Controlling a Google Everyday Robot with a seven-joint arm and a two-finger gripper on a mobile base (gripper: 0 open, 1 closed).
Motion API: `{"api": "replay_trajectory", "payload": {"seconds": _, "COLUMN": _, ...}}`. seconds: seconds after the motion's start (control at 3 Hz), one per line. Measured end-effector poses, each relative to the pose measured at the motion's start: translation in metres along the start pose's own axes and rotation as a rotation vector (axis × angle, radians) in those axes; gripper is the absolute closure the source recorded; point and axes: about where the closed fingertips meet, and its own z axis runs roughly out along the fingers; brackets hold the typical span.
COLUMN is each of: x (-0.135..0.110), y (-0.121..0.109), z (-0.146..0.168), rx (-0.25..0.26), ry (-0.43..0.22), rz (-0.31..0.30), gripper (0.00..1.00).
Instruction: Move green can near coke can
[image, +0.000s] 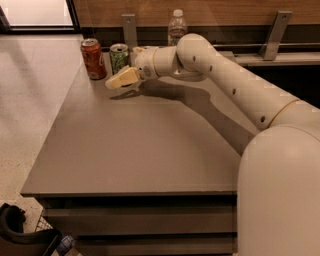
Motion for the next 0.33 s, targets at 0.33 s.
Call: {"api": "replay_trajectory", "payload": {"seconds": 0.33, "x": 0.0000, "y": 0.0000, "z": 0.0000, "rx": 0.000, "ry": 0.000, "rz": 0.000, "gripper": 0.00}}
